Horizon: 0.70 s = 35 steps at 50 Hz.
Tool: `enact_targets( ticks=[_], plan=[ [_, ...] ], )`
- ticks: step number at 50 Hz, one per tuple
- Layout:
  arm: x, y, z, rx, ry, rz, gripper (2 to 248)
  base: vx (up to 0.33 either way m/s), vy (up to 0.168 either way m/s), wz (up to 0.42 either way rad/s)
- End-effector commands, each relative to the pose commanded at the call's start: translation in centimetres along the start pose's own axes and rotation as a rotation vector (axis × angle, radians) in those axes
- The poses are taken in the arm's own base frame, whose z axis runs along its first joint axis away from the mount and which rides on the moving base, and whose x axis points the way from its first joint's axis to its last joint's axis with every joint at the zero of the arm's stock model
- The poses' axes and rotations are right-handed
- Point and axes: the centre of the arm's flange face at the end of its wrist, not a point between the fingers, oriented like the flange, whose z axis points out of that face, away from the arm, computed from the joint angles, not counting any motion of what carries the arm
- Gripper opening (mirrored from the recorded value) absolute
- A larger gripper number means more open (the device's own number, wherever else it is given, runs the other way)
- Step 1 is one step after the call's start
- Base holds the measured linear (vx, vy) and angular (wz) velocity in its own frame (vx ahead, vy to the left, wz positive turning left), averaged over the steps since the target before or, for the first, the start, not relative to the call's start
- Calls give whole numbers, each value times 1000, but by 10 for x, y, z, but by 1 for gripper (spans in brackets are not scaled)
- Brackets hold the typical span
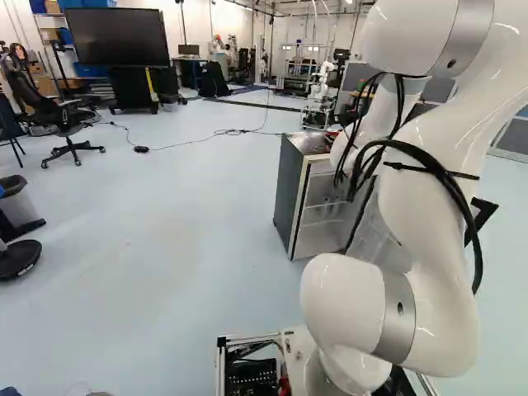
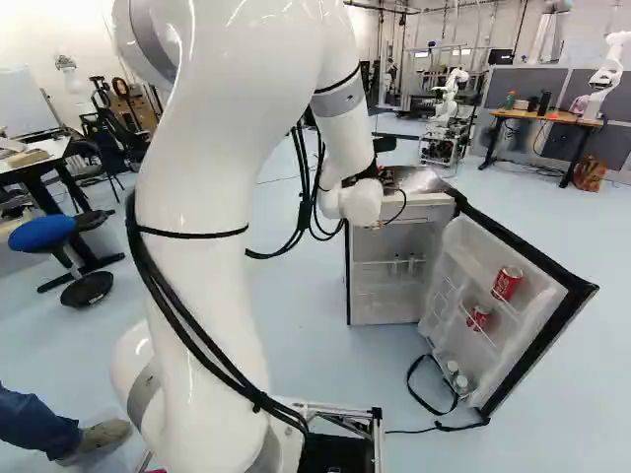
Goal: Grab a drink from the fridge
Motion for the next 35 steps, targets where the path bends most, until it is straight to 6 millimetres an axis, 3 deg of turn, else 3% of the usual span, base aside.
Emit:
enact_targets(
  ticks=[35],
  plan=[
    [1,-32,57,-7,-41,43,88,0,0,0]
  ],
)
